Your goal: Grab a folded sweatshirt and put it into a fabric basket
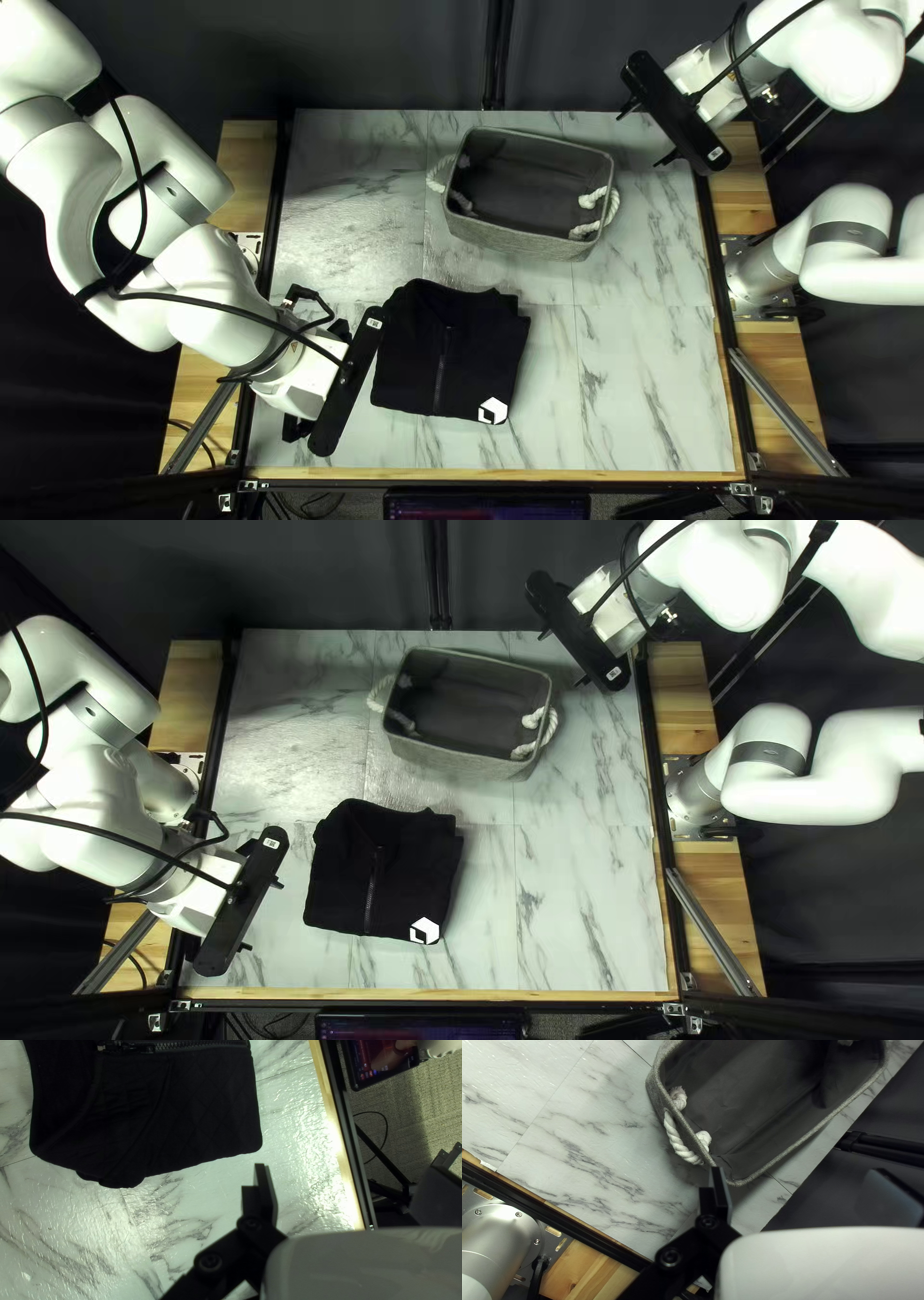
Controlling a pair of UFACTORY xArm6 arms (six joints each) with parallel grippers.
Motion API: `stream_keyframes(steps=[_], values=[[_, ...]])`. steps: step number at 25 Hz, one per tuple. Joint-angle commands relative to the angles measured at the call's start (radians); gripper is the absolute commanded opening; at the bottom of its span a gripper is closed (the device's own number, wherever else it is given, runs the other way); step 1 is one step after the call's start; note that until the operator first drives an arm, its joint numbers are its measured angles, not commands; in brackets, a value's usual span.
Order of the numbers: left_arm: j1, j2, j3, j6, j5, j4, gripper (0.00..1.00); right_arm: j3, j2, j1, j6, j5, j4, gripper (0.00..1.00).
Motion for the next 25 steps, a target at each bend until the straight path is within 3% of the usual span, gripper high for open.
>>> stream_keyframes(steps=[1, 9, 12, 16, 20, 25], values=[[0.000, 0.000, 0.000, 0.000, 0.000, 0.000, 1.00, -0.052, 0.060, 0.162, 0.180, 0.008, -0.104, 1.00], [0.000, 0.000, 0.000, 0.000, 0.000, 0.000, 1.00, -0.091, 0.222, 0.564, 0.541, -0.040, -0.210, 1.00], [0.000, 0.000, 0.000, 0.000, 0.000, 0.000, 1.00, -0.109, 0.293, 0.665, 0.614, -0.069, -0.238, 1.00], [0.000, 0.000, 0.000, 0.000, 0.000, 0.000, 1.00, -0.127, 0.371, 0.728, 0.604, -0.116, -0.241, 1.00], [0.000, 0.000, 0.000, 0.000, 0.000, 0.000, 1.00, -0.154, 0.403, 0.718, 0.483, -0.135, -0.177, 1.00], [0.000, 0.000, 0.000, 0.000, 0.000, 0.000, 1.00, -0.154, 0.403, 0.718, 0.483, -0.135, -0.177, 1.00]])
